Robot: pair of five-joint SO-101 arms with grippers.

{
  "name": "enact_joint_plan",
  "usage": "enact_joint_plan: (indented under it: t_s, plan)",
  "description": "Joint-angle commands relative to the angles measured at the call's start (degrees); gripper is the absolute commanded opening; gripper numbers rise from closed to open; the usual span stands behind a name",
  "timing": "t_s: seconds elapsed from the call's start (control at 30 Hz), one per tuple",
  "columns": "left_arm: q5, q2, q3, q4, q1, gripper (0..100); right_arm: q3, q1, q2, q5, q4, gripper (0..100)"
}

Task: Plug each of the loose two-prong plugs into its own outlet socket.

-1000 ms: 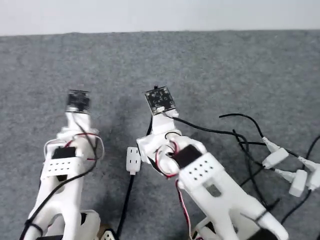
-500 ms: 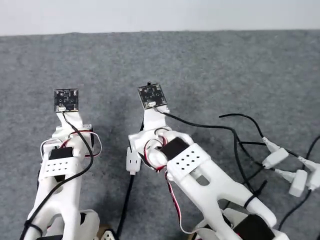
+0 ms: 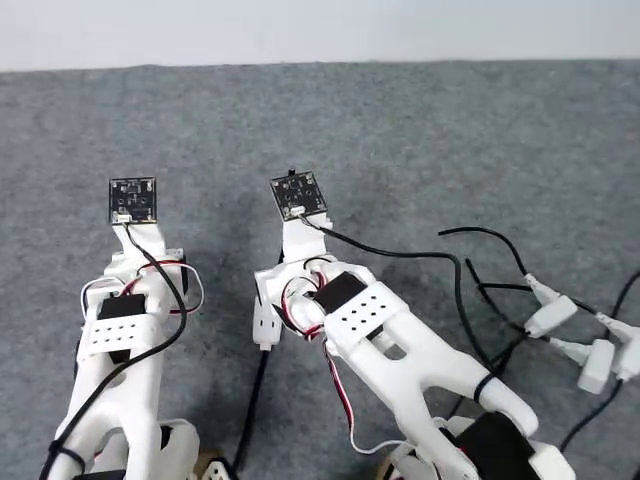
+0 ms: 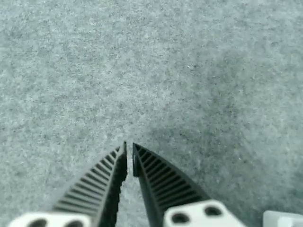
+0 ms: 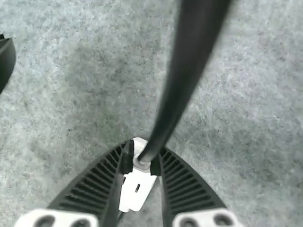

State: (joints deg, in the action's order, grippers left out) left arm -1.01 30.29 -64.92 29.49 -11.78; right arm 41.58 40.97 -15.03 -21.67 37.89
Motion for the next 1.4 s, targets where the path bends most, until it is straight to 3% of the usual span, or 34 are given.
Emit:
enact_joint_plan:
  t_s: [0.0, 0.23, 0.63, 0.7, 0.87, 0.93, 1.23, 1.37]
  plan:
    - [-0.44, 1.67, 0.48, -1.41, -0.44, 1, -3.34, 0.22, -0.22, 1.05, -1.10, 0.9]
    - [-0.44, 1.67, 0.48, -1.41, -0.44, 1, 3.43, 2.68, -0.22, 8.26, -4.97, 0.9]
    - [-0.44, 1.67, 0.48, -1.41, -0.53, 1, 4.22, 4.18, 2.07, 14.59, -1.36, 2.2]
    - [-0.44, 1.67, 0.48, -1.41, -0.53, 1, 3.08, 4.79, 2.07, 13.80, -0.04, 8.1]
    - [-0.70, 1.67, 1.54, -2.64, -3.78, 1, -2.11, 10.51, 2.07, 3.87, 7.96, 31.4]
    - [-0.88, 1.58, 1.89, -4.04, -6.15, 1, -3.34, 12.53, 2.59, 1.93, 9.36, 34.0]
    - [-8.18, 1.67, 4.26, -4.57, -11.87, 1, -3.78, 13.23, 9.45, 1.14, 5.49, 33.3]
    - [-11.96, 1.58, 5.23, -4.40, -14.68, 1, -6.33, 12.00, 12.97, 1.23, 4.79, 16.5]
